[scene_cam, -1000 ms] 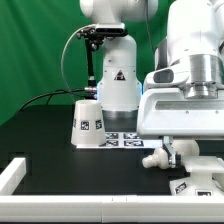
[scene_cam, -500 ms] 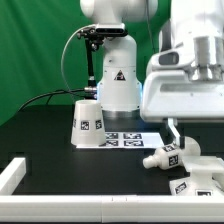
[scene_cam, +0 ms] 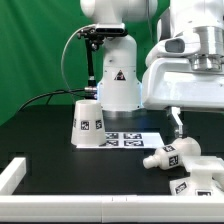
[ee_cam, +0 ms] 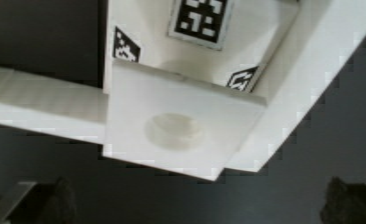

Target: Assemble lamp

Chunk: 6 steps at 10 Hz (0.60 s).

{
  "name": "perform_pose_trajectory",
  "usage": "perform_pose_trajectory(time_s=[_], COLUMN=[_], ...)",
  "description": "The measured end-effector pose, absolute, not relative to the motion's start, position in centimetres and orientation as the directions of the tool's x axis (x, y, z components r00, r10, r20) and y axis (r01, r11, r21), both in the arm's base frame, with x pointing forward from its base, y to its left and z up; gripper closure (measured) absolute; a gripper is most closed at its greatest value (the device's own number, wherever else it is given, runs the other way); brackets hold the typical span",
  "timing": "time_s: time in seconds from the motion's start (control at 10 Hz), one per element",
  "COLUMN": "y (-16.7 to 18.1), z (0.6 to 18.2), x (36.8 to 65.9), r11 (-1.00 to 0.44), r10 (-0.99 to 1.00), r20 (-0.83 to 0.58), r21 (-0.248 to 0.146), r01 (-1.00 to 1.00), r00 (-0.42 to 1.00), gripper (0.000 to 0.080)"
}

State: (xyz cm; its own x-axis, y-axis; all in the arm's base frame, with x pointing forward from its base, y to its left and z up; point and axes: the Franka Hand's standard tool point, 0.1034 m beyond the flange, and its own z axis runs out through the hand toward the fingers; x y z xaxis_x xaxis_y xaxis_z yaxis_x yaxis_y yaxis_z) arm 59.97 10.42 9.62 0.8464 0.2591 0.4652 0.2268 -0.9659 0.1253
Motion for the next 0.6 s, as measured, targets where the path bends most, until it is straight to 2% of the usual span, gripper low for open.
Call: perform_pose_trajectory(time_s=[0.1, 0.2, 0.3, 0.4, 0.5, 0.6], y=[10.6, 11.3, 12.5, 13.1, 13.2, 13.4], z=[9.3, 8.9, 9.1, 9.6, 10.0, 10.5], x=[59.5, 58.2, 56.7, 55.6, 54.2, 54.6], r11=[-0.952, -0.947, -0.944, -0.924, -0.909, -0.871], r10=[0.305, 0.32, 0.328, 0.381, 0.415, 0.49], r20=[0.443, 0.395, 0.315, 0.245, 0.144, 0.159], r21=[0.139, 0.12, 0.075, 0.056, 0.019, 0.053], r01=[0.271, 0.297, 0.321, 0.379, 0.417, 0.488], r00=[0.843, 0.861, 0.891, 0.892, 0.898, 0.857], gripper=[0.0101, 0.0101, 0.0101, 0.0101, 0.0101, 0.0101])
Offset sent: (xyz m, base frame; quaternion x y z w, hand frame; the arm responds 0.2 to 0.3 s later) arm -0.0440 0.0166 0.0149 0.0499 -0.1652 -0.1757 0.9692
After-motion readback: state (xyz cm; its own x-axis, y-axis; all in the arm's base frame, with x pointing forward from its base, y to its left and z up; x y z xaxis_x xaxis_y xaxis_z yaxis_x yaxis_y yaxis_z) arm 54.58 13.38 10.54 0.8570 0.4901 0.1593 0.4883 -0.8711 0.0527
